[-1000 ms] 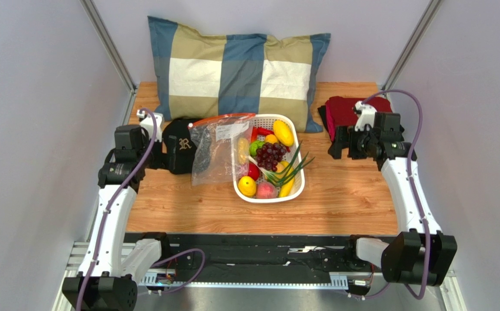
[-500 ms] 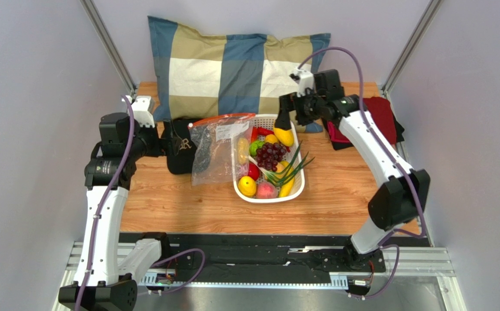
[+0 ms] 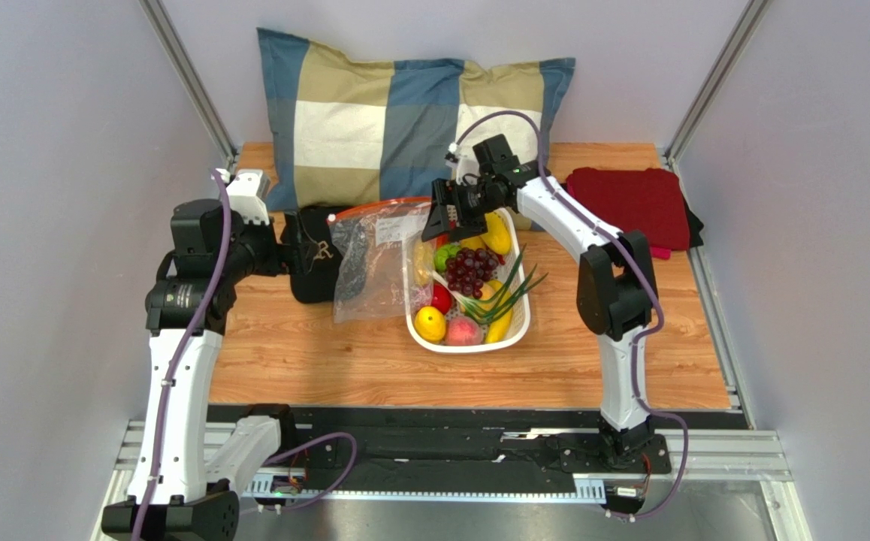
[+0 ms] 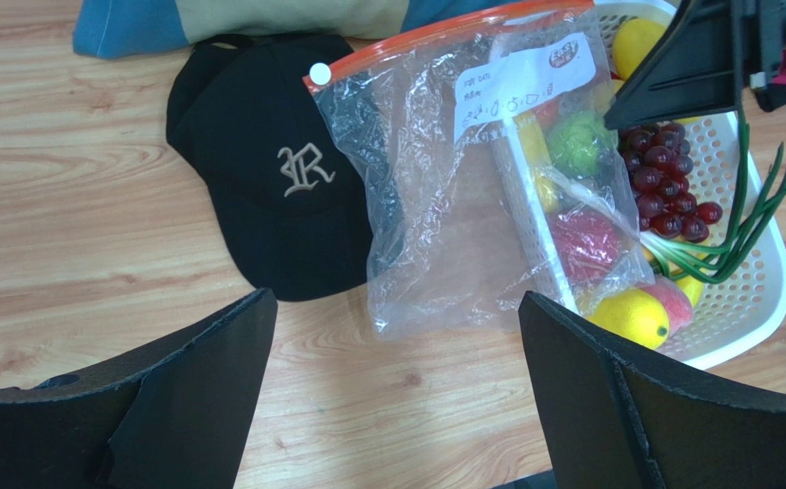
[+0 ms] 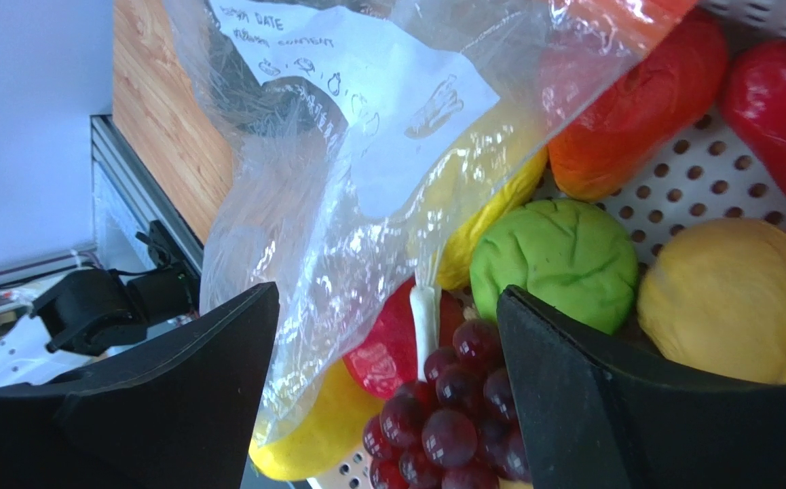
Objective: Place the food in the zip-top bag and seal the zipper
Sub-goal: Pick up the zipper food storage bag at the center of the board.
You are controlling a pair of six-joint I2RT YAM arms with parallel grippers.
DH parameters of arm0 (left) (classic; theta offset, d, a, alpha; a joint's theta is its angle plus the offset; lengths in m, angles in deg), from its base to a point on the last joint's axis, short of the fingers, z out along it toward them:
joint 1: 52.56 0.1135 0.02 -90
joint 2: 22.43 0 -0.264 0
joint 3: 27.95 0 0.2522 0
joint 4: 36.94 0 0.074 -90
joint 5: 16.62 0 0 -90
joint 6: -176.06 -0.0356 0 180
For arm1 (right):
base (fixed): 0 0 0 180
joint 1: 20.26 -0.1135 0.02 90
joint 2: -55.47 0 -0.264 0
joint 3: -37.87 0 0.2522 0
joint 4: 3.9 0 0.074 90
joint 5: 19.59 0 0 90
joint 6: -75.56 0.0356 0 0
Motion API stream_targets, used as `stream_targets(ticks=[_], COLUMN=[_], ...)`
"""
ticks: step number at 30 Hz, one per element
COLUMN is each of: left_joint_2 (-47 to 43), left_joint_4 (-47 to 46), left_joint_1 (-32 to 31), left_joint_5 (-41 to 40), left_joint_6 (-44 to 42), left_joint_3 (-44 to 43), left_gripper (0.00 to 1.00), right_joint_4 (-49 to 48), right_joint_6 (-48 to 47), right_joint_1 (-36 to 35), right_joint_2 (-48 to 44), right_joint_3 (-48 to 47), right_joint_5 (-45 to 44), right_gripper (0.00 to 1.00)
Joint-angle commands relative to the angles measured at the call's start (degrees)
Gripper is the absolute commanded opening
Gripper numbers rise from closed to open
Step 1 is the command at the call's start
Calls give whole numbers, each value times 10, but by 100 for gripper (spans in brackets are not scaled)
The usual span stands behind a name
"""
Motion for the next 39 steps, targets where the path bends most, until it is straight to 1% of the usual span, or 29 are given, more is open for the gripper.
stream_targets(ticks=[1,2,5,6,8,9,10,11,13,15,18,19,20,22,26,27,29,30,31,32,33,34,35,36,37,38,39], left_joint_2=[-8,-7,-8,-7,-7,-6,-5,-4,0,4,7,10,14,20,57,62,80,87,96,115,125,135,154,164,173,191,201], left_joint_4=[-16,-17,-16,-16,-16,-15,-11,-10,-1,10,25,28,32,40,54,48,34,20,14,10,5,2,-1,-9,-15,-21,-34], left_joint_1=[4,4,4,4,4,4,4,5,4,4,4,4,5,4,4,4,4,3,3,-7,-10,-11,-44,-57,-72,-85,-115], left_joint_5=[10,11,13,13,11,11,9,9,8,13,24,36,40,65,124,138,175,186,203,206,207,207,206,203,199,196,195], left_joint_6=[13,13,17,19,21,25,27,29,35,40,44,46,50,56,90,94,113,116,118,118,117,116,115,116,116,123,127], left_joint_3=[7,7,10,11,11,10,5,1,-18,-38,-88,-116,-131,-175,-244,-253,-264,-267,-274,-278,-284,-296,-300,-305,-308,-307,-305], left_gripper=[99,99,99,99,99,99,99,99,99,99,99,99,99,99,99,99,99,99,99,99,99,99,99,99,99,99,99], right_joint_4=[-33,-39,-56,-57,-62,-62,-63,-61,-57,-56,-39,-34,-22,-11,21,23,27,27,27,28,27,33,37,40,42,40,37], right_joint_6=[44,47,62,70,76,77,77,76,71,67,28,13,-22,-56,-118,-131,-164,-199,-225,-250,-304,-330,-351,-375,-413,-433,-452], right_joint_1=[-14,-16,-21,-22,-21,-22,-22,-22,-22,-22,-20,-19,-16,-8,45,55,78,82,84,85,85,85,85,85,85,85,85], right_joint_2=[24,30,41,45,53,53,47,41,25,-15,-82,-100,-138,-173,-260,-300,-339,-365,-408,-434,-457,-500,-518,-533,-552,-583,-603], right_joint_3=[-46,-48,-49,-50,-59,-62,-63,-67,-71,-74,-94,-99,-102,-111,-121,-115,-76,-55,-15,11,33,77,95,114,138,180,209], right_joint_5=[47,51,60,63,74,78,83,84,91,90,68,48,37,5,-33,-44,-73,-86,-123,-142,-159,-193,-213,-233,-277,-303,-329], right_gripper=[81,79,68,57,41,22,9,0,0,0,0,0,0,0,0,0,0,0,0,0,0,0,0,0,0,0,0])
